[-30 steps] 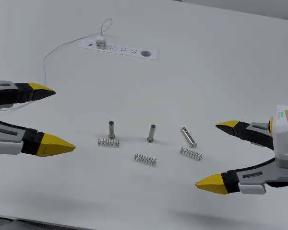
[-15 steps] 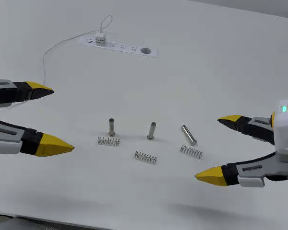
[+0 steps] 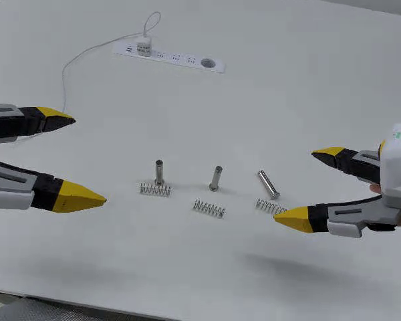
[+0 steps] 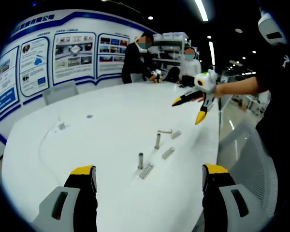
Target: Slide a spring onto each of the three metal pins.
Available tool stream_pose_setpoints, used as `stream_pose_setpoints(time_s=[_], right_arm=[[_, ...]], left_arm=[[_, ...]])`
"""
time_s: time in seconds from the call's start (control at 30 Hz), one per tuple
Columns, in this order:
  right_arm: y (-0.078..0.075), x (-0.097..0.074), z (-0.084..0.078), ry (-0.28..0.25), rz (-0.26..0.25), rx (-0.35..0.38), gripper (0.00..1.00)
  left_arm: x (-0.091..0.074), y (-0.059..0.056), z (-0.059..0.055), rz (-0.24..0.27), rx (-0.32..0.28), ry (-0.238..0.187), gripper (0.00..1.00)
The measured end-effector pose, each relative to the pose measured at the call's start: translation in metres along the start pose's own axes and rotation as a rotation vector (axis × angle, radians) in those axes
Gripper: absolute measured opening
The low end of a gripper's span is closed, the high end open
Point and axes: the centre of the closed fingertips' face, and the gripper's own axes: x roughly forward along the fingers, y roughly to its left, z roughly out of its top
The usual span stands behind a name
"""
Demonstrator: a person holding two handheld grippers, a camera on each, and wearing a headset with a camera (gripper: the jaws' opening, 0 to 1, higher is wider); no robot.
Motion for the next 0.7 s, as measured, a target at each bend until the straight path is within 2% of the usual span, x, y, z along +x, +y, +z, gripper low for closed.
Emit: stream_pose_setpoints(time_s=[0.13, 0.33, 0.7], right_arm=[[-0.006, 0.008, -0.001, 0.018, -0.009, 0.018, 0.74], [-0.010, 0.019, 0.003, 0.018, -0.010, 0.031, 0.72], [-0.019, 0.036, -0.006, 0.057, -0.007, 0.055, 0.63]], left_arm=[[0.002, 0.001, -0.001, 0.002, -0.004, -0.002, 0.93], [0.000, 0.005, -0.001, 0.010, -0.010, -0.012, 0.93], [0.001, 0.006, -0.001, 0.015, -0.016, -0.019, 0.93]])
